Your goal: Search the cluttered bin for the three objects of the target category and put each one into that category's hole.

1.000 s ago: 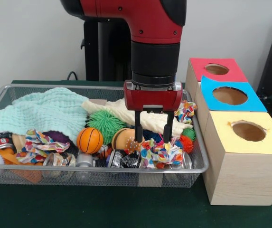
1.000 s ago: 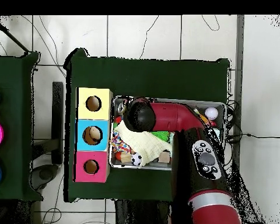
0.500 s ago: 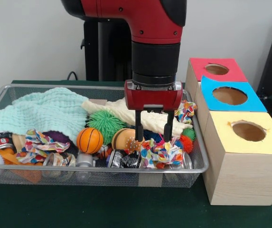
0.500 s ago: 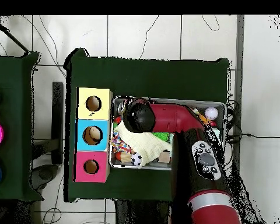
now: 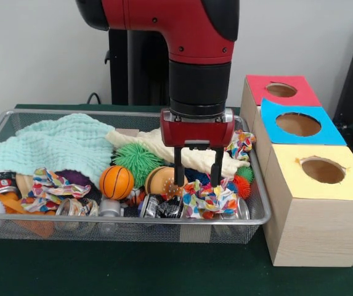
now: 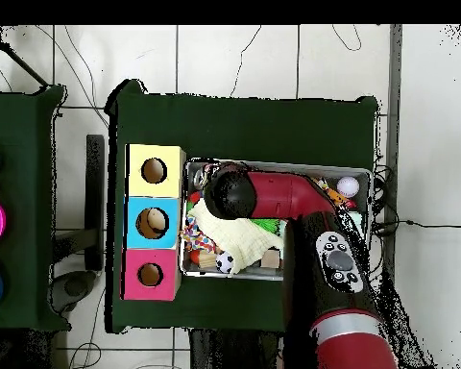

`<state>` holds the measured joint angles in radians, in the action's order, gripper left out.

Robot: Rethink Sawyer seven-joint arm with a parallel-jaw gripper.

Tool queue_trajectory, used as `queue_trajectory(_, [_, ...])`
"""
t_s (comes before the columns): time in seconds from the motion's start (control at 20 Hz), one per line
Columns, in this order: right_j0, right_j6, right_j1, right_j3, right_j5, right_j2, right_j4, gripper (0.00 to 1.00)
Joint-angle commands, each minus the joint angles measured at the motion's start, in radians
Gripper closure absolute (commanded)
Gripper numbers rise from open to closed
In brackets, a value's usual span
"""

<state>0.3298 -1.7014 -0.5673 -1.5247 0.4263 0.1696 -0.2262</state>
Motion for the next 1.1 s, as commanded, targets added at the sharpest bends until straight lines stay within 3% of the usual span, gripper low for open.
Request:
queue_trajectory(0.05, [0.034, -0.088, 0.066, 0.003, -0.048, 0.033, -0.005, 0.0])
queue_trajectory(0.4, [0.035, -0.092, 0.082, 0.014, -0.057, 0.036, -0.003, 0.0])
queue_trajectory(0.45, [0.039, -0.099, 0.083, 0.01, -0.058, 0.039, 0.005, 1.0])
queue_trajectory(1.1, [0.03, -0.118, 0.017, -0.048, -0.056, 0.031, 0.009, 1.0])
